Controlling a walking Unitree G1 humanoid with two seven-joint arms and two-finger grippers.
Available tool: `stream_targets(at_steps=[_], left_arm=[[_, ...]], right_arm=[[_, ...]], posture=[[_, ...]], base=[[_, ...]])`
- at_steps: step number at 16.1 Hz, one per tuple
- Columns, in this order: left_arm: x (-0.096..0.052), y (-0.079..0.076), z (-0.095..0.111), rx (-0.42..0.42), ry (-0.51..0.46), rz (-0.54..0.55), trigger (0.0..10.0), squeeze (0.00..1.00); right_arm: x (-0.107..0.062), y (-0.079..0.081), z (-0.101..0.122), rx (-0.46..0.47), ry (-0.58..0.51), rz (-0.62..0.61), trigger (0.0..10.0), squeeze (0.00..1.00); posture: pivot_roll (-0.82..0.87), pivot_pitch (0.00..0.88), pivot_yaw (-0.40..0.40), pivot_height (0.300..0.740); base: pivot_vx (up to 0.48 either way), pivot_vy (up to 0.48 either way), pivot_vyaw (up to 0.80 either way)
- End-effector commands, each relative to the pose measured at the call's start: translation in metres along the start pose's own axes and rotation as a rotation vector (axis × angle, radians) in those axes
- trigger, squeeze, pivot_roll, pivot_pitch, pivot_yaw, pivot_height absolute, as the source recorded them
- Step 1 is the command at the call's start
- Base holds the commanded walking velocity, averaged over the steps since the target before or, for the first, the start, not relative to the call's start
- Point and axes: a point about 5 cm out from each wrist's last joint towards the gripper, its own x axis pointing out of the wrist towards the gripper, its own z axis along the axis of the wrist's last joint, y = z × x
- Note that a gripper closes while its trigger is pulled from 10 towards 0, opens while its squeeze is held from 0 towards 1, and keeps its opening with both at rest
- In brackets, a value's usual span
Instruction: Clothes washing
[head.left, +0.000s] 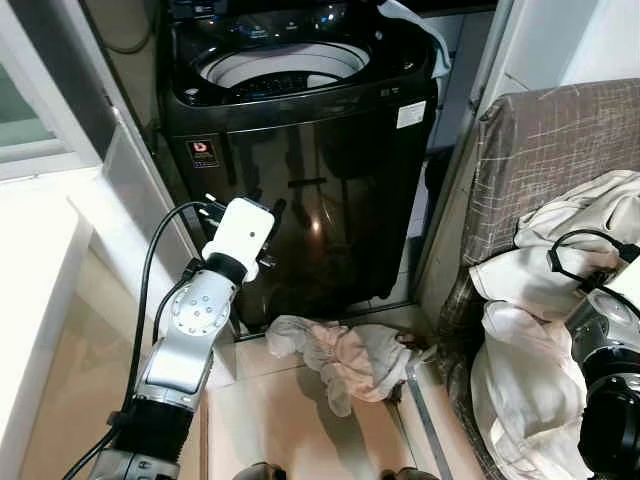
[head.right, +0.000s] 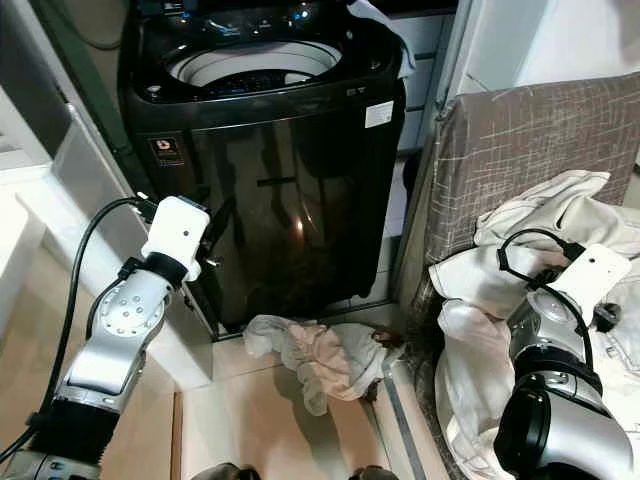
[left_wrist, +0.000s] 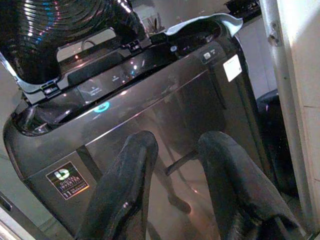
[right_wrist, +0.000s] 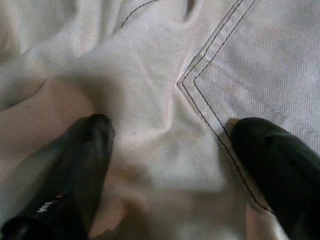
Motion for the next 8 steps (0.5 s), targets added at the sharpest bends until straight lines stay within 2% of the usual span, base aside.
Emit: stream_targets(at_steps=[1,6,8], left_arm=[[-0.003,0.003,0.0,0.004,0.01,0.002,10.0,0.0],[-0.006,0.003,0.0,0.016,0.022,-0.004,10.0,0.0],[-0.006,0.003,0.001,0.019,0.02,-0.007,10.0,0.0]], right_arm=[[-0.003,0.004,-0.016,0.001,0.076,0.014,0.0,0.0],[-0.012,0.017,-0.031,-0.006,0.105,0.08,0.0,0.0],[-0.012,0.016,-0.035,-0.005,0.11,0.085,0.0,0.0]], posture=[[-0.04,0.113,0.083,0.736],[-0.02,0.121,0.088,0.736],[-0.02,0.121,0.088,0.736]], base=[[0.0,0.0,0.0],[0.0,0.0,0.0],[0.0,0.0,0.0]])
